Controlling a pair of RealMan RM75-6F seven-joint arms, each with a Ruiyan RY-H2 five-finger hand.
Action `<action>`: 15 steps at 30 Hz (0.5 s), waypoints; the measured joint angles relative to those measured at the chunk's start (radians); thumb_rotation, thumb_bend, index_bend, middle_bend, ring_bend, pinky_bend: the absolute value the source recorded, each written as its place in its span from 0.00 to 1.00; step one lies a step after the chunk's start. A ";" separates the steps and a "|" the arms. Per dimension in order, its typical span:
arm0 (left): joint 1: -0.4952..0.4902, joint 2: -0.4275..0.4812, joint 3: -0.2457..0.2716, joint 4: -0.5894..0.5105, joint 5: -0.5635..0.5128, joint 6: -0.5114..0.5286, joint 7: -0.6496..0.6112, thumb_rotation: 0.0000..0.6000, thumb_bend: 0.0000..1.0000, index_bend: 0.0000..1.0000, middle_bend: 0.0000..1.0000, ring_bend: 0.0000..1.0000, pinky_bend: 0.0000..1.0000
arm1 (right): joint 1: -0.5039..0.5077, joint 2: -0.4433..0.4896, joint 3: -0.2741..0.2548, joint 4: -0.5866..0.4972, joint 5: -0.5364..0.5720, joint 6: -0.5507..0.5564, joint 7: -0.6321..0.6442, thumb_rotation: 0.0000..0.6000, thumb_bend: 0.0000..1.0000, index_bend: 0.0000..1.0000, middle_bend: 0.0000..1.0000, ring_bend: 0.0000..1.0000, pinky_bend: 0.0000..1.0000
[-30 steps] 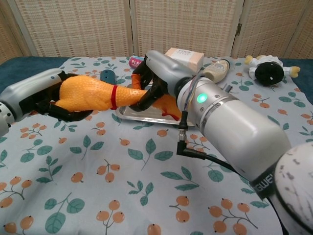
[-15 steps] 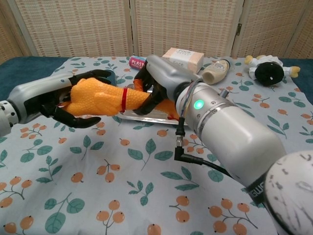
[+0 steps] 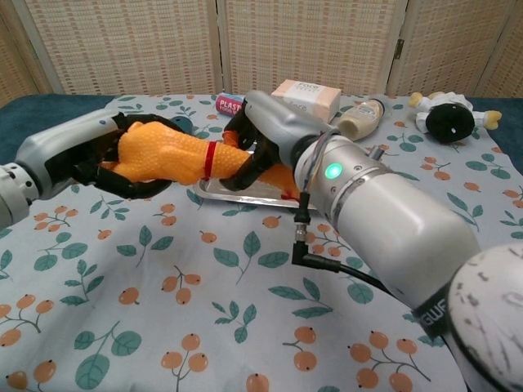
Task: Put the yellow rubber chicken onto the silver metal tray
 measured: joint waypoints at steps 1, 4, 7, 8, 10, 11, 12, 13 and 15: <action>0.004 -0.013 -0.004 0.006 -0.003 0.014 0.010 1.00 0.67 0.89 0.86 0.77 0.94 | 0.000 0.000 0.000 -0.001 0.001 0.000 0.000 1.00 0.32 0.95 0.62 0.79 1.00; 0.014 -0.035 -0.010 0.021 -0.010 0.037 0.049 1.00 0.71 0.89 0.87 0.78 0.98 | -0.001 0.002 -0.003 -0.002 0.001 -0.001 0.000 1.00 0.32 0.95 0.62 0.79 1.00; 0.017 -0.041 -0.010 0.022 -0.013 0.040 0.080 1.00 0.72 0.91 0.88 0.79 0.99 | -0.003 0.003 -0.004 -0.004 0.003 -0.001 0.000 1.00 0.32 0.94 0.62 0.79 1.00; 0.017 -0.041 -0.008 0.022 -0.012 0.040 0.089 1.00 0.72 0.91 0.88 0.80 1.00 | -0.003 0.003 -0.005 -0.004 0.003 -0.001 0.001 1.00 0.32 0.95 0.62 0.79 1.00; 0.017 -0.041 -0.003 0.020 -0.004 0.042 0.109 1.00 0.71 0.92 0.88 0.80 1.00 | -0.004 0.005 -0.005 -0.007 0.005 -0.002 0.002 1.00 0.32 0.95 0.62 0.79 1.00; 0.018 -0.042 -0.001 0.019 0.001 0.044 0.113 1.00 0.70 0.92 0.88 0.80 1.00 | -0.004 0.006 -0.005 -0.009 0.005 -0.002 0.001 1.00 0.32 0.95 0.62 0.79 1.00; 0.018 -0.042 0.001 0.019 0.003 0.045 0.116 1.00 0.67 0.91 0.87 0.79 0.98 | -0.004 0.007 -0.005 -0.010 0.005 -0.002 0.001 1.00 0.32 0.95 0.62 0.79 1.00; 0.018 -0.042 0.002 0.017 0.003 0.043 0.119 1.00 0.63 0.88 0.85 0.74 0.93 | -0.004 0.007 -0.005 -0.012 0.005 -0.001 0.001 1.00 0.32 0.95 0.62 0.79 1.00; 0.016 -0.037 0.006 0.010 0.003 0.031 0.120 1.00 0.56 0.67 0.67 0.54 0.74 | -0.005 0.009 -0.004 -0.016 0.006 0.000 0.000 1.00 0.32 0.95 0.62 0.79 1.00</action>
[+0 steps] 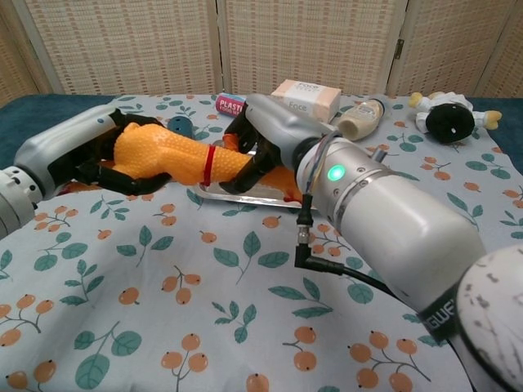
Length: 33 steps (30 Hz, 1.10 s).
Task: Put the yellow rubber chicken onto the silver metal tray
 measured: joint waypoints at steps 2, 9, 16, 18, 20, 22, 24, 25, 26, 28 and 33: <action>-0.005 0.013 0.010 -0.006 0.002 -0.025 -0.006 1.00 0.48 0.25 0.28 0.20 0.39 | 0.000 0.002 0.000 -0.004 -0.001 0.003 -0.003 1.00 0.32 0.94 0.62 0.79 1.00; -0.039 0.110 0.030 -0.048 0.011 -0.194 -0.068 1.00 0.30 0.00 0.00 0.00 0.00 | -0.001 0.006 -0.001 -0.010 0.006 0.013 -0.022 1.00 0.32 0.95 0.62 0.79 1.00; -0.045 0.136 0.039 -0.048 0.113 -0.120 -0.178 1.00 0.27 0.00 0.00 0.00 0.00 | -0.003 0.014 -0.009 -0.003 0.032 0.014 -0.047 1.00 0.32 0.95 0.62 0.79 1.00; -0.046 0.148 0.041 -0.047 0.131 -0.108 -0.188 1.00 0.27 0.00 0.00 0.00 0.00 | -0.005 0.018 -0.010 -0.003 0.031 0.014 -0.045 1.00 0.32 0.95 0.62 0.79 1.00; -0.047 0.159 0.043 -0.046 0.138 -0.101 -0.191 1.00 0.27 0.00 0.00 0.00 0.00 | -0.007 0.019 -0.011 -0.004 0.029 0.014 -0.042 1.00 0.32 0.95 0.62 0.79 1.00; -0.047 0.162 0.043 -0.046 0.138 -0.098 -0.189 1.00 0.27 0.00 0.00 0.00 0.00 | -0.008 0.022 -0.011 -0.005 0.027 0.015 -0.039 1.00 0.32 0.95 0.62 0.79 1.00; -0.044 0.168 0.041 -0.044 0.137 -0.088 -0.179 1.00 0.27 0.00 0.00 0.00 0.00 | -0.011 0.028 -0.010 -0.006 0.022 0.018 -0.035 1.00 0.32 0.95 0.62 0.79 1.00; -0.042 0.172 0.039 -0.041 0.137 -0.081 -0.173 1.00 0.27 0.00 0.00 0.00 0.00 | -0.015 0.034 -0.010 -0.008 0.019 0.021 -0.031 1.00 0.32 0.95 0.62 0.79 1.00; -0.039 0.177 0.036 -0.034 0.135 -0.072 -0.165 1.00 0.27 0.00 0.00 0.00 0.00 | -0.019 0.041 -0.008 -0.010 0.018 0.024 -0.027 1.00 0.32 0.95 0.62 0.79 1.00; -0.030 0.190 0.031 -0.003 0.129 -0.053 -0.147 1.00 0.27 0.00 0.00 0.00 0.00 | -0.029 0.066 -0.002 -0.020 0.013 0.026 -0.011 1.00 0.32 0.95 0.62 0.79 1.00; -0.009 0.228 0.021 0.075 0.104 -0.029 -0.171 1.00 0.27 0.00 0.00 0.00 0.00 | -0.054 0.127 0.014 -0.044 0.002 0.023 0.038 1.00 0.32 0.95 0.62 0.79 1.00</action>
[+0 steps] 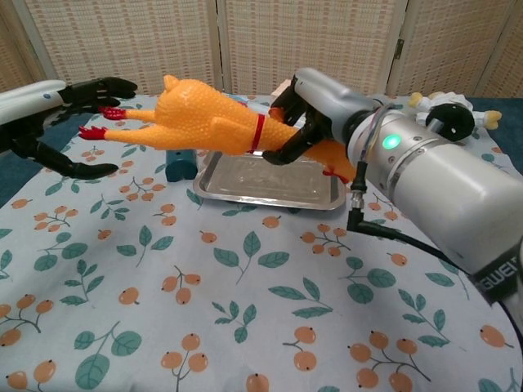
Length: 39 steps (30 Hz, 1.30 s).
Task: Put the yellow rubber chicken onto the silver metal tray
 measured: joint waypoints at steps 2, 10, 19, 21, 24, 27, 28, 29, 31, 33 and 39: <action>0.005 0.009 -0.003 0.024 -0.003 0.008 -0.008 1.00 0.27 0.00 0.00 0.00 0.00 | -0.007 0.023 0.006 -0.007 0.001 -0.004 0.009 1.00 0.32 0.95 0.62 0.79 1.00; 0.031 0.055 -0.017 0.095 -0.017 0.047 -0.035 1.00 0.27 0.00 0.00 0.00 0.00 | -0.017 0.070 0.010 0.012 0.012 -0.015 0.018 1.00 0.32 0.95 0.62 0.79 1.00; 0.083 0.114 0.007 0.110 0.013 0.104 -0.094 1.00 0.28 0.00 0.00 0.00 0.00 | 0.019 0.022 0.010 0.224 0.034 -0.055 0.018 1.00 0.32 0.95 0.62 0.79 1.00; 0.087 0.117 0.017 0.112 0.030 0.110 -0.101 1.00 0.28 0.00 0.00 0.00 0.00 | 0.034 -0.002 0.017 0.292 0.041 -0.072 0.026 1.00 0.32 0.95 0.62 0.79 1.00; 0.090 0.119 0.027 0.112 0.051 0.116 -0.105 1.00 0.28 0.00 0.00 0.00 0.00 | 0.066 -0.051 0.028 0.414 0.047 -0.102 0.044 1.00 0.32 0.95 0.62 0.79 1.00; 0.091 0.118 0.032 0.113 0.065 0.128 -0.102 1.00 0.28 0.00 0.00 0.00 0.00 | 0.101 -0.108 0.040 0.540 0.048 -0.133 0.067 1.00 0.32 0.95 0.62 0.78 1.00; 0.091 0.117 0.032 0.114 0.067 0.130 -0.099 1.00 0.28 0.00 0.00 0.00 0.00 | 0.115 -0.133 0.047 0.591 0.049 -0.147 0.081 1.00 0.32 0.95 0.62 0.78 1.00; 0.091 0.115 0.032 0.116 0.068 0.131 -0.097 1.00 0.28 0.00 0.00 0.00 0.00 | 0.125 -0.152 0.052 0.629 0.051 -0.158 0.092 1.00 0.32 0.95 0.62 0.78 1.00; 0.090 0.112 0.032 0.120 0.068 0.131 -0.095 1.00 0.29 0.00 0.00 0.00 0.00 | 0.150 -0.194 0.065 0.716 0.051 -0.183 0.121 1.00 0.32 0.94 0.62 0.77 1.00; 0.089 0.110 0.032 0.127 0.068 0.131 -0.091 1.00 0.29 0.00 0.00 0.00 0.00 | 0.172 -0.229 0.076 0.790 0.048 -0.202 0.153 1.00 0.32 0.94 0.62 0.76 1.00; 0.086 0.100 0.026 0.146 0.050 0.119 -0.090 1.00 0.29 0.00 0.00 0.00 0.00 | 0.239 -0.337 0.107 1.018 0.010 -0.249 0.304 1.00 0.31 0.78 0.59 0.61 0.83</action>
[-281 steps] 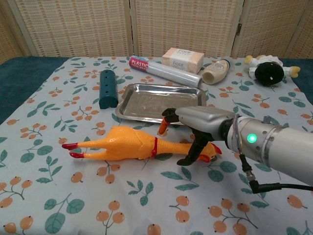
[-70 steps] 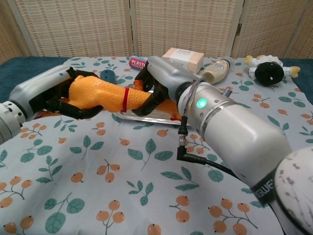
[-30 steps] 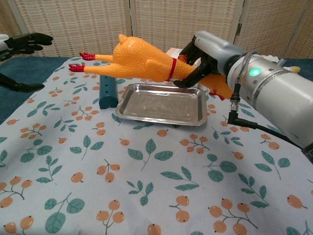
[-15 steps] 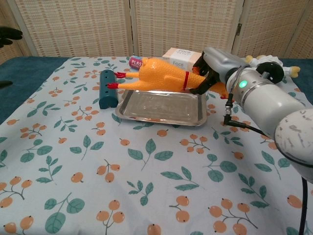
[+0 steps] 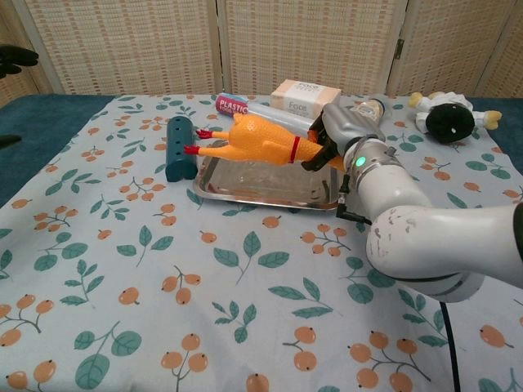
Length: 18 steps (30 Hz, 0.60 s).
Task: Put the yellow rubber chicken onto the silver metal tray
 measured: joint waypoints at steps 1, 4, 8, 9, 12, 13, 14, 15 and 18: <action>-0.001 -0.001 -0.001 0.001 -0.002 -0.003 -0.002 1.00 0.29 0.00 0.00 0.00 0.00 | 0.012 -0.018 0.004 0.039 -0.009 -0.013 0.030 1.00 0.31 0.73 0.56 0.55 0.77; -0.003 -0.002 -0.001 0.006 -0.004 -0.007 -0.002 1.00 0.29 0.00 0.00 0.00 0.00 | 0.033 -0.044 0.005 0.101 -0.033 -0.062 0.075 1.00 0.30 0.45 0.33 0.32 0.57; -0.006 -0.004 0.000 0.006 -0.004 -0.014 -0.008 1.00 0.29 0.00 0.00 0.00 0.00 | 0.041 -0.042 -0.005 0.118 -0.067 -0.123 0.099 1.00 0.30 0.17 0.13 0.14 0.39; -0.006 -0.004 0.001 0.006 -0.004 -0.016 -0.010 1.00 0.29 0.00 0.00 0.00 0.00 | 0.041 -0.037 -0.008 0.117 -0.077 -0.127 0.103 1.00 0.29 0.12 0.09 0.11 0.36; -0.007 -0.006 0.002 0.006 -0.004 -0.018 -0.011 1.00 0.29 0.00 0.00 0.00 0.00 | 0.037 -0.017 -0.014 0.098 -0.097 -0.123 0.110 1.00 0.26 0.03 0.03 0.05 0.31; -0.007 -0.006 0.002 0.005 -0.004 -0.019 -0.012 1.00 0.29 0.00 0.00 0.00 0.00 | 0.034 -0.009 -0.015 0.087 -0.102 -0.117 0.110 1.00 0.25 0.02 0.02 0.04 0.30; -0.008 -0.006 0.002 0.004 -0.005 -0.019 -0.014 1.00 0.29 0.00 0.00 0.00 0.00 | 0.032 -0.002 -0.015 0.078 -0.104 -0.113 0.109 1.00 0.24 0.02 0.02 0.03 0.30; -0.008 -0.005 0.001 0.002 -0.005 -0.019 -0.015 1.00 0.29 0.00 0.00 0.00 0.00 | 0.030 0.004 -0.015 0.069 -0.106 -0.110 0.105 1.00 0.24 0.01 0.01 0.03 0.29; -0.009 -0.004 0.001 -0.006 -0.004 -0.020 -0.012 1.00 0.29 0.00 0.00 0.00 0.00 | 0.022 0.023 -0.014 0.038 -0.107 -0.102 0.081 1.00 0.23 0.00 0.00 0.02 0.28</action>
